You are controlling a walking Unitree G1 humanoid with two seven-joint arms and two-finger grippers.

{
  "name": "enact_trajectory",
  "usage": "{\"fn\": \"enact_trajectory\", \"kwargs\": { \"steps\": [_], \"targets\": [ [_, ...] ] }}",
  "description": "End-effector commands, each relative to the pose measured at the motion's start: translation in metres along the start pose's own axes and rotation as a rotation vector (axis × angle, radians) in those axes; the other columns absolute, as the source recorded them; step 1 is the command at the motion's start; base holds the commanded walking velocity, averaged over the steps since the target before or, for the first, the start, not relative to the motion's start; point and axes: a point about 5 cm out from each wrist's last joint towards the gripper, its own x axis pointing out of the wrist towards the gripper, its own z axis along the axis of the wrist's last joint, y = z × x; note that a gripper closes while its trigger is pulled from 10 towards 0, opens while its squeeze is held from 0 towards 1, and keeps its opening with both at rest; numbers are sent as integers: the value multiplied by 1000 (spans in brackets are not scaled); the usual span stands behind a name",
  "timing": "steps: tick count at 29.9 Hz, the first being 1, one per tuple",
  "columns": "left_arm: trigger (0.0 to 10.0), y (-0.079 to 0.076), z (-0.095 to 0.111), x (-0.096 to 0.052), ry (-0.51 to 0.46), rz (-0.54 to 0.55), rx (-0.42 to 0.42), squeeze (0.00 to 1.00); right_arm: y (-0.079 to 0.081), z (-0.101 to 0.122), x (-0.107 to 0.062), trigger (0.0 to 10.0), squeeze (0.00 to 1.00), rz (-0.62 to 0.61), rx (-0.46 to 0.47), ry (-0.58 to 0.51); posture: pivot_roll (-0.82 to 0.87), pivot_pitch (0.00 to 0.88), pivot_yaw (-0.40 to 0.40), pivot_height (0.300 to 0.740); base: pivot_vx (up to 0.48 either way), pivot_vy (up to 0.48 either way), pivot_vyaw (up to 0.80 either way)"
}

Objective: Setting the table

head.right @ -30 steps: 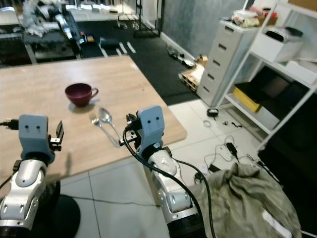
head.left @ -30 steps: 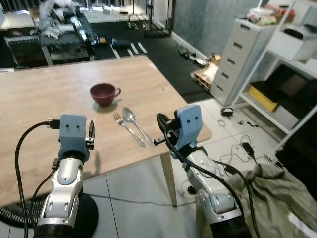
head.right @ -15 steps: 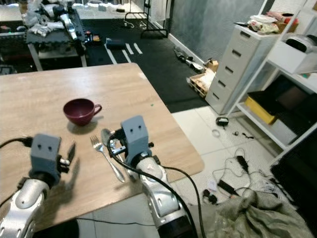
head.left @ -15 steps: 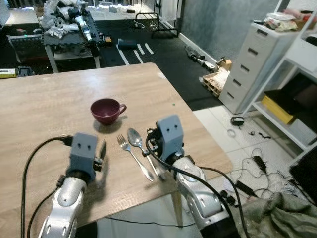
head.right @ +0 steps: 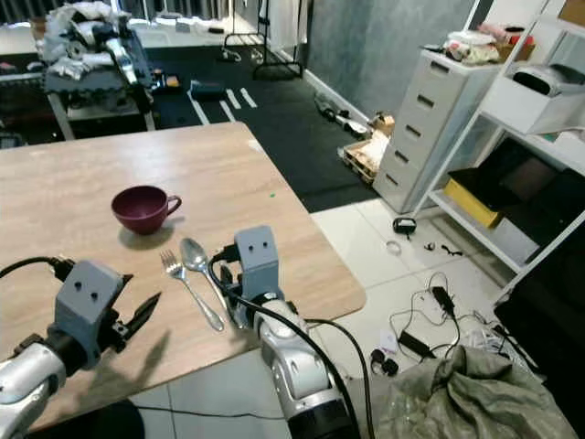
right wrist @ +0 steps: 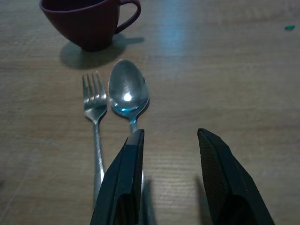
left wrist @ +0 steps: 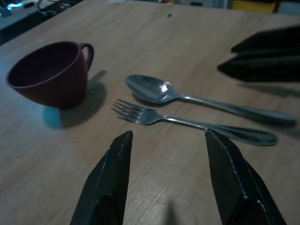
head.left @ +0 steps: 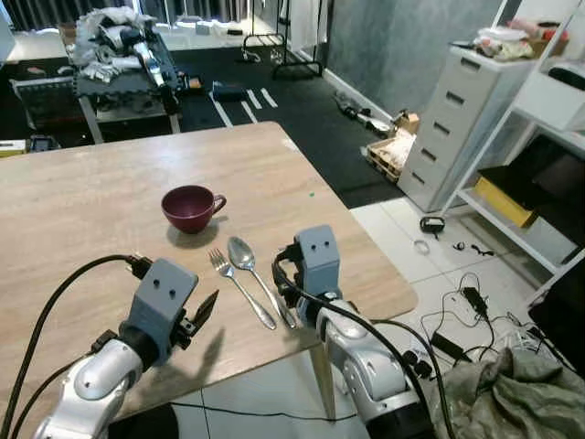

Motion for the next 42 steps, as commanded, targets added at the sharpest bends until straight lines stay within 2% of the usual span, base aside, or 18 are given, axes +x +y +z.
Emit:
{"fn": "enact_trajectory", "kwargs": {
  "steps": [1,8,14,16,17,22,23,24,25,31,36,41,42],
  "targets": [
    [10000,2,5,-2,3,-31,-26,0,5,-10,0,10000,0,27,23,46,53,0,21,740,0,0,0],
    [10000,2,18,-5,-10,-133,-112,0,18,-23,8,10000,0,60,-9,97,72,0,19,740,0,0,0],
    [10000,-2,19,-11,8,-164,-111,0,28,-30,14,10000,0,87,9,130,96,0,10,740,0,0,0],
    [10000,-3,20,-12,14,-163,-116,0,29,-32,16,10000,0,88,-8,137,105,0,6,740,0,0,0],
    [10000,-3,20,-13,17,-161,-123,0,29,-34,17,10000,0,82,-56,140,107,0,5,740,0,0,0],
    [10000,-4,21,-14,18,-163,-136,0,26,-40,20,10000,0,51,-59,185,106,0,1,740,0,0,0],
    [10000,-5,22,-14,17,-162,-137,0,25,-41,20,745,0,48,-65,194,103,3,-1,740,0,0,0],
    [10000,-5,22,-14,19,-162,-141,0,24,-42,21,745,0,46,-73,202,102,4,-1,740,0,0,0],
    [10000,-5,22,-14,18,-162,-143,0,24,-43,21,0,0,48,-82,211,98,5,-2,740,0,0,0],
    [10000,-6,22,-13,19,-163,-149,0,22,-50,20,0,0,71,-66,277,86,11,-8,740,0,0,0],
    [10000,-7,23,-12,18,-151,-161,0,19,-54,21,0,0,95,-101,312,83,15,-21,740,0,0,0],
    [10000,-7,22,-12,21,-143,-168,0,17,-52,22,0,0,82,-84,304,83,15,-20,740,0,0,0],
    [10000,-7,22,-12,22,-140,-170,0,15,-46,23,0,0,68,-46,273,83,14,-18,740,0,0,0]
  ]
}}
